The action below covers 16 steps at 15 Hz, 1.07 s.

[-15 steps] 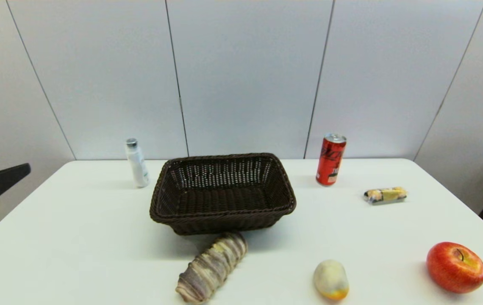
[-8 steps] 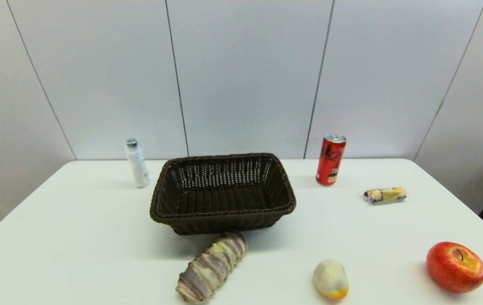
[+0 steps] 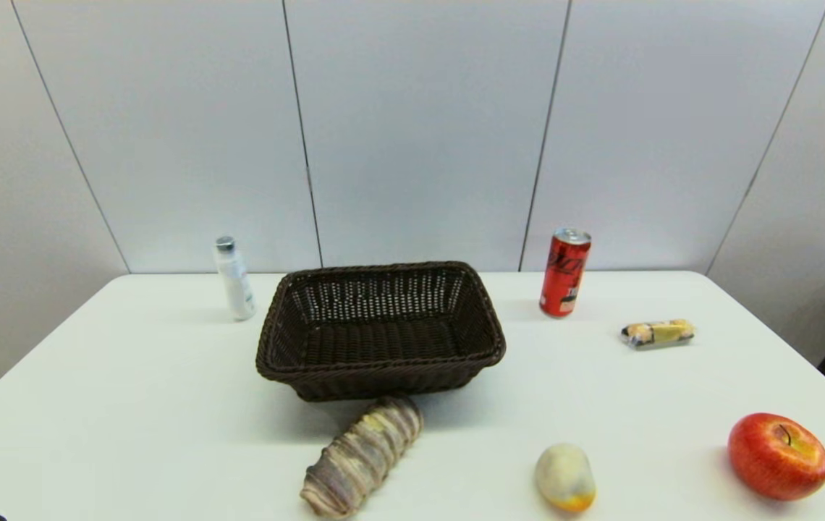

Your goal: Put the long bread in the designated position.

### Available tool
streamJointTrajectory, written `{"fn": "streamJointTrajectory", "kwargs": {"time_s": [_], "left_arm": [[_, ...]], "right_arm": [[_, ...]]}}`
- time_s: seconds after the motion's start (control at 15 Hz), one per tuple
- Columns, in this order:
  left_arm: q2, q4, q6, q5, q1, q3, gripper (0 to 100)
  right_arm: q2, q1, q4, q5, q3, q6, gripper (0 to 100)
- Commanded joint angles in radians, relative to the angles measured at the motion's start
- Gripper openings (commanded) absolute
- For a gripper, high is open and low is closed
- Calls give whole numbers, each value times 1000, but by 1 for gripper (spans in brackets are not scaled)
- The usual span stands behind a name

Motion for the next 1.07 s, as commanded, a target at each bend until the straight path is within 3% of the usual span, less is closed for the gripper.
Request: {"fn": "streamJointTrajectory", "kwargs": {"time_s": [0.07, 1.07], "left_arm": [[-87, 141, -1, 17, -4, 24, 100], [-100, 146, -3, 17, -5, 24, 100]], "right_arm": [[1, 0, -1, 0, 0, 0, 100], [1, 0, -1, 0, 0, 0, 100]]}}
